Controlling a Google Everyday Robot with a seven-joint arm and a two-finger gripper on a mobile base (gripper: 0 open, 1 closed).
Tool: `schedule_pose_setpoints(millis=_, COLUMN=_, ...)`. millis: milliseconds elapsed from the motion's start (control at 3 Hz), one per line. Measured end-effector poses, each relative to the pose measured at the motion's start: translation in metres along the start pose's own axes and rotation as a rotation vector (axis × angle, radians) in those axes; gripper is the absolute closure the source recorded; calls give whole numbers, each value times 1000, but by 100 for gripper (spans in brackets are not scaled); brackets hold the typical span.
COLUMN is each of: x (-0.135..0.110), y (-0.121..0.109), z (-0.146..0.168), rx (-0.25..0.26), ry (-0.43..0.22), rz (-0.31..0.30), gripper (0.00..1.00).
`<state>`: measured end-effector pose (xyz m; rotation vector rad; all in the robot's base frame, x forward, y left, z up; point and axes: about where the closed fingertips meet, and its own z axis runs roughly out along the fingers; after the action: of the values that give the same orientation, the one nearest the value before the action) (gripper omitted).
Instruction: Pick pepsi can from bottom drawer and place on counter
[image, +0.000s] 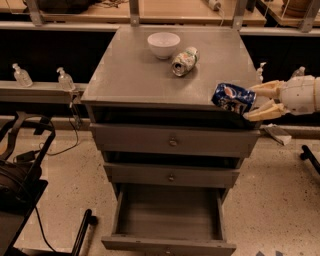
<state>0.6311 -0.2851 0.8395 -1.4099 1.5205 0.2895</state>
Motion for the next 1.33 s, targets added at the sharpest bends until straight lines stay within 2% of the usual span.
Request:
schedule_pose_setpoints(millis=667, x=8, y=-26, z=-13, rx=79, ry=-10, rz=89, gripper=100)
schedule_pose_setpoints(millis=1333, x=15, y=-50, z=-2, rx=152, ry=11, rz=153, gripper=100)
